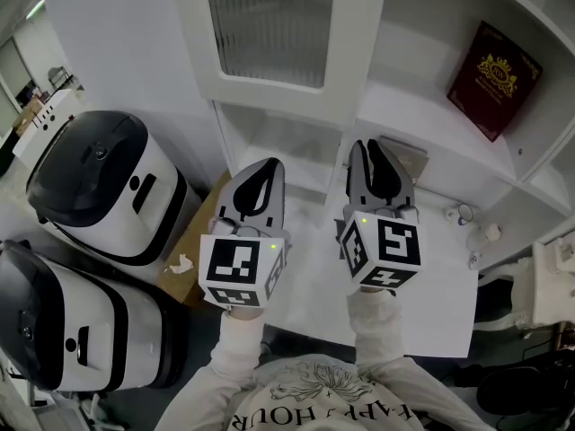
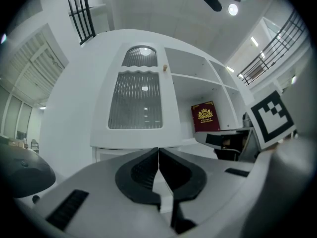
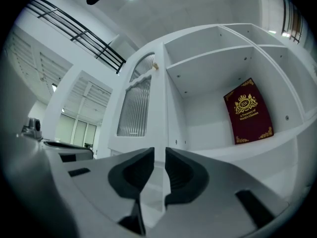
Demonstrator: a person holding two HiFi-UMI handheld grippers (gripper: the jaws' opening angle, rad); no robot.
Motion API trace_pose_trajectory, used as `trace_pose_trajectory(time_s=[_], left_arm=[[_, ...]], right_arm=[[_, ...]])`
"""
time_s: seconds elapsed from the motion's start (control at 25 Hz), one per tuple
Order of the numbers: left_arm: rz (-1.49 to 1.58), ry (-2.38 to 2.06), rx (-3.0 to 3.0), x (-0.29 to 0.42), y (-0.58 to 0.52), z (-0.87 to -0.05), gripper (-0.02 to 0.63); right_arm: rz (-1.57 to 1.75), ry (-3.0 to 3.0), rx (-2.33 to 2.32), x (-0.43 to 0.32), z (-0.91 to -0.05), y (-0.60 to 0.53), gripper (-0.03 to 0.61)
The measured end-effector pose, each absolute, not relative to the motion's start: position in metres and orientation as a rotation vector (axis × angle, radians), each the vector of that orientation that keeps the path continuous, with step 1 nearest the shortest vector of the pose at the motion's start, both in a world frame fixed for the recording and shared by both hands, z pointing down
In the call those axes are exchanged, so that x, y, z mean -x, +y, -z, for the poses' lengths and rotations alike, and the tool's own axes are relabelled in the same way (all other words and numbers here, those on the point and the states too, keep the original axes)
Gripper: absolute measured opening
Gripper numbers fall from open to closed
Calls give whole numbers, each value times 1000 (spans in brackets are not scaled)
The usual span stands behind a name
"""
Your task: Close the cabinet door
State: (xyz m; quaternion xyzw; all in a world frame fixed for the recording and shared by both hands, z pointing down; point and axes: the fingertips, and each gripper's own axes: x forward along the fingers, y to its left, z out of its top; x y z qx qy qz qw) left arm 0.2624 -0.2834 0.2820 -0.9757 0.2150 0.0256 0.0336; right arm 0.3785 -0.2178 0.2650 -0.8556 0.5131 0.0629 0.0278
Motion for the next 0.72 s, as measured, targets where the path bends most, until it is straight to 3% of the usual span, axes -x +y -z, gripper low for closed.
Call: trace_pose_trajectory(time_s=[0.72], left_arm=[[-88, 642, 3010, -243, -277, -284, 5]], right_arm=[[-180, 1570, 2668, -356, -275, -203, 64]])
